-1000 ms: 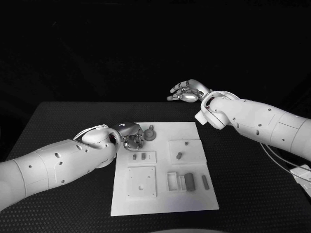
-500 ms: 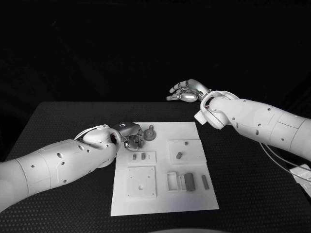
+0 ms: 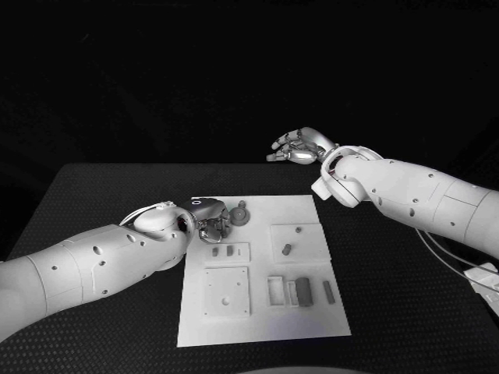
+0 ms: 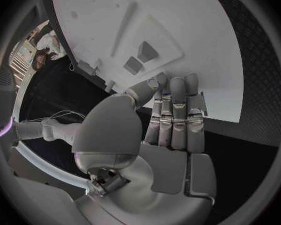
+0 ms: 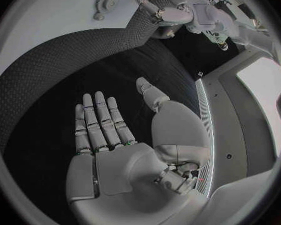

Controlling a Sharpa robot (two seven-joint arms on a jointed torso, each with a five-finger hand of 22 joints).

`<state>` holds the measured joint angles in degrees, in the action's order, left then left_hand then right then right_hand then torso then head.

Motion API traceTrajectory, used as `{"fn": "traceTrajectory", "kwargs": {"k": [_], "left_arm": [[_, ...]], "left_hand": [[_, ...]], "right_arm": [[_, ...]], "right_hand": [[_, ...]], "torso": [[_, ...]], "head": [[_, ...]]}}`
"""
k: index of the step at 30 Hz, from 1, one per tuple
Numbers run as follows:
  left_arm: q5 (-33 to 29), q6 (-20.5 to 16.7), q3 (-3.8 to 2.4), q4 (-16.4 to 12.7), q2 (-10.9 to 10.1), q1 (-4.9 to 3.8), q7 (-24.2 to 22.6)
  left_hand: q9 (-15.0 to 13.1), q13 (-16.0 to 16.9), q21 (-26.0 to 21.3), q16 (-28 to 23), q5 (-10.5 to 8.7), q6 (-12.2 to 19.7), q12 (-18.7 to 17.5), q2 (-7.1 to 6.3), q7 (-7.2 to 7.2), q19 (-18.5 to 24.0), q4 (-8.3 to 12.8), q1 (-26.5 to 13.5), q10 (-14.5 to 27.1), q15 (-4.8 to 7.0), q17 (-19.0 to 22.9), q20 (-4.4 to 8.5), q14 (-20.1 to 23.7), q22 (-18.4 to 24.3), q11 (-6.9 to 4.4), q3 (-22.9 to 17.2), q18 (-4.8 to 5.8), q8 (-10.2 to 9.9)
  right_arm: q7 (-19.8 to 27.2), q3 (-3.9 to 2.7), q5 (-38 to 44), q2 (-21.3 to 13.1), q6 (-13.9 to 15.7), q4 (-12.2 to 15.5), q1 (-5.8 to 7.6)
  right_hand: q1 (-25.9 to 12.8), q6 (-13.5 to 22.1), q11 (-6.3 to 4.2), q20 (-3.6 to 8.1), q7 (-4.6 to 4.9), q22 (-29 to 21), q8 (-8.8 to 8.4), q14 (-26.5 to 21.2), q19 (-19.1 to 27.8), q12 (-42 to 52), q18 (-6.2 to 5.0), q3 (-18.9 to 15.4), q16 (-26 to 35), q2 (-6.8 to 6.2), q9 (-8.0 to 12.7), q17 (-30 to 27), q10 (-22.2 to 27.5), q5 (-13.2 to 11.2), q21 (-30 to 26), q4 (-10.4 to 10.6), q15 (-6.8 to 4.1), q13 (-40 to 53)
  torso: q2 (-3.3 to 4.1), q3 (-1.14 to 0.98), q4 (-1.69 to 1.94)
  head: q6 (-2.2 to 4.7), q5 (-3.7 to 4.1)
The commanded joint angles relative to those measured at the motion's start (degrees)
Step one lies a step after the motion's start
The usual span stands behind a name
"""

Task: Assemble the parts on the task board

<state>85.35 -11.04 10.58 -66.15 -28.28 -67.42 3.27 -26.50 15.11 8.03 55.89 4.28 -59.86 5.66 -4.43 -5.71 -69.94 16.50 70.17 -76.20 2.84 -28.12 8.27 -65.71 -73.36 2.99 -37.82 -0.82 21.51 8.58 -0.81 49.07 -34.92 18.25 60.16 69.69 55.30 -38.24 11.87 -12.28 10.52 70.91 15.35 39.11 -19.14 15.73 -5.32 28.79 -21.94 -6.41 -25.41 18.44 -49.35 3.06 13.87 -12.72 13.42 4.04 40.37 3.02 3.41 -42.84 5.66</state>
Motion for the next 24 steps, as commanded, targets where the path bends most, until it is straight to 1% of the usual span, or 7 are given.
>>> {"fn": "traceTrajectory", "kwargs": {"k": [1, 7, 8, 11, 14, 18, 24], "left_arm": [[-0.3, 2.2, 0.46, 0.0, -0.1, 0.58, 0.2], [-2.6, 1.0, 0.46, 0.1, -0.4, 0.57, 0.1], [-3.0, 0.5, 0.46, 0.1, -0.4, 0.57, 0.1], [-3.2, 0.2, 0.46, 0.2, -0.5, 0.56, 0.2], [-3.4, -0.1, 0.46, 0.2, -0.6, 0.56, 0.3], [-3.5, -0.5, 0.46, 0.2, -0.7, 0.56, 0.5], [-3.5, -0.5, 0.46, 0.2, -0.8, 0.56, 0.6]], "left_hand": [[-0.1, 0.1, -0.2, -0.3, 0.09, -0.4, -0.3, 0.42, -0.14, -0.2, -0.2, 0.0, -0.3, 0.19, -0.1, 0.26, -0.2, -0.1, 0.02, 0.0, -0.33, 0.1], [0.0, 0.0, -0.6, -0.6, 0.00, 0.6, -1.0, 0.07, -0.64, 0.3, -0.2, -0.3, 0.6, -0.10, -0.4, 0.15, 0.4, -0.2, 0.35, 0.1, -0.22, -0.6], [0.2, -0.2, -0.8, -0.7, -0.12, 1.3, -1.5, -0.07, -0.95, 0.5, -0.3, -0.3, 1.3, -0.30, -0.5, 0.05, 0.6, -0.3, 0.60, 0.1, -0.20, -1.0], [1.2, -1.3, -1.8, -1.5, -0.70, 5.9, -2.1, -0.92, -3.00, 1.7, -0.2, -0.3, 5.8, -1.61, -0.6, -1.08, 2.1, -0.2, 2.12, 0.1, -0.49, -3.6], [1.8, -2.1, -2.2, -1.6, -0.80, 8.5, -2.2, -1.48, -3.55, 2.1, -0.2, -0.1, 8.9, -2.46, -1.0, -1.90, 2.6, -0.3, 3.04, 0.2, -1.12, -4.8], [1.9, -2.4, -2.5, -1.6, -0.78, 9.5, -2.0, -1.92, -4.24, 2.2, -0.3, -0.1, 10.1, -2.89, -1.4, -2.43, 3.0, -0.4, 3.47, 0.4, -1.63, -5.1], [2.0, -2.6, -2.6, -1.6, -0.76, 9.8, -2.0, -2.24, -4.44, 2.2, -0.4, -0.3, 10.7, -3.06, -1.6, -2.64, 3.1, -0.6, 3.65, 0.6, -1.89, -5.2]], "right_arm": [[0.7, -0.03, 0.1, -0.1, -0.6, 0.2, -0.02], [0.6, -0.03, 0.1, -0.2, -0.5, 0.2, -0.02], [0.6, -0.03, 0.1, -0.2, -0.5, 0.2, -0.02], [0.6, -0.03, 0.1, -0.2, -0.5, 0.2, -0.02], [0.6, -0.03, 0.1, -0.2, -0.6, 0.1, -0.02], [0.6, -0.03, 0.1, -0.3, -0.5, 0.1, -0.02], [0.6, -0.03, 0.1, -0.3, -0.6, 0.2, -0.02]], "right_hand": [[0.0, 0.4, 0.26, 0.01, 3.76, 0.1, 0.29, -0.5, 0.3, -0.3, 0.85, 0.0, 0.2, -0.33, 0.1, -0.1, -0.2, -0.2, -0.4, 0.2, 0.11, -0.1], [0.0, 0.4, 0.26, 0.02, 3.76, 0.1, 0.30, -0.5, 0.3, -0.3, 0.85, 0.0, 0.2, -0.35, 0.1, -0.1, -0.2, -0.2, -0.4, 0.2, 0.11, -0.1], [0.0, 0.4, 0.26, 0.02, 3.76, 0.1, 0.30, -0.5, 0.3, -0.3, 0.85, 0.0, 0.2, -0.35, 0.1, -0.1, -0.2, -0.2, -0.4, 0.2, 0.11, -0.1], [0.0, 0.4, 0.26, 0.02, 3.76, 0.1, 0.30, -0.5, 0.3, -0.3, 0.84, 0.0, 0.2, -0.36, 0.1, -0.1, -0.2, -0.2, -0.4, 0.2, 0.11, -0.1], [0.0, 0.4, 0.26, 0.02, 3.76, 0.1, 0.31, -0.5, 0.3, -0.3, 0.84, 0.0, 0.2, -0.38, 0.1, -0.1, -0.2, -0.2, -0.4, 0.2, 0.11, -0.1], [0.0, 0.4, 0.26, 0.02, 3.76, 0.2, 0.31, -0.5, 0.3, -0.3, 0.85, 0.0, 0.2, -0.39, 0.1, -0.1, -0.2, -0.2, -0.4, 0.2, 0.11, -0.1], [0.0, 0.4, 0.26, 0.02, 3.76, 0.2, 0.32, -0.5, 0.3, -0.4, 0.85, 0.0, 0.2, -0.41, 0.1, -0.1, -0.2, -0.2, -0.5, 0.2, 0.11, -0.1]], "torso": [[-0.05, 0.00, 0.10], [-0.08, -0.01, 0.18], [-0.07, 0.02, 0.12], [-0.03, 0.01, 0.02], [0.00, -0.01, -0.01], [-0.01, 0.07, 0.05], [-0.05, 0.08, 0.12]], "head": [[-0.03, -0.03], [-0.02, -0.07], [-0.02, -0.04], [0.07, -0.10], [0.09, -0.14], [0.04, -0.04], [0.02, -0.02]]}}
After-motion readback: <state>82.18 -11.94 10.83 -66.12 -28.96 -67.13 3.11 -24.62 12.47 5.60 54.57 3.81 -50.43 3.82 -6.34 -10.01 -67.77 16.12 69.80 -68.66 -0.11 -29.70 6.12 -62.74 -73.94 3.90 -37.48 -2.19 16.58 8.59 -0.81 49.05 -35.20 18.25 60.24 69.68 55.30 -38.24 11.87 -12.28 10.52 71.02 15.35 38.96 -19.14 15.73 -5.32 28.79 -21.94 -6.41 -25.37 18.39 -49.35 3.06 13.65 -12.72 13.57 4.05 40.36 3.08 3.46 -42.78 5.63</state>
